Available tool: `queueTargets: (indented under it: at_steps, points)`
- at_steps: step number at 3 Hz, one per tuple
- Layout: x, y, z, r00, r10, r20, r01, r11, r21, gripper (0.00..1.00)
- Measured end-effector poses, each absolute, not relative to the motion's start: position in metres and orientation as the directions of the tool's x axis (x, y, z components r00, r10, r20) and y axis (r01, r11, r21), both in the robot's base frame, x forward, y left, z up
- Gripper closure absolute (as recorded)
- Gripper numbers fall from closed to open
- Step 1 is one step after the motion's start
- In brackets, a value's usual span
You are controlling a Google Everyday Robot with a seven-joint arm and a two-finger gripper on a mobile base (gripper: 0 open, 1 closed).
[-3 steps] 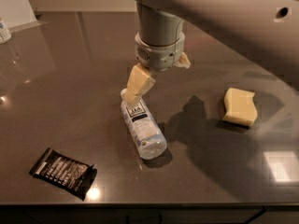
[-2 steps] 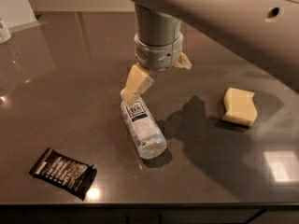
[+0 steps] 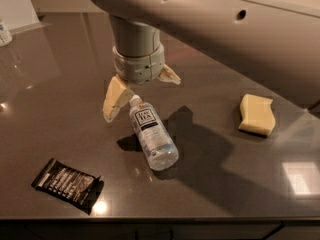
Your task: Place blue plastic bottle upright
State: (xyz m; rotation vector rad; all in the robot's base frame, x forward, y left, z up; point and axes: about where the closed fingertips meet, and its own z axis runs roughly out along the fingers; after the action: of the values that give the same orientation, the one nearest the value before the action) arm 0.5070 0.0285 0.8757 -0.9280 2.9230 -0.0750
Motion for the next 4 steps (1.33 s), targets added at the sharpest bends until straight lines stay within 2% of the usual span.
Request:
queueTargets:
  at_steps: [3, 4]
  points:
    - [0.508, 0.018, 0.845, -0.868, -0.497, -0.008, -0.496, 0.867, -0.05, 0.0]
    - [0.505, 0.016, 0.842, -0.87, -0.492, 0.003, -0.492, 0.87, -0.034, 0.18]
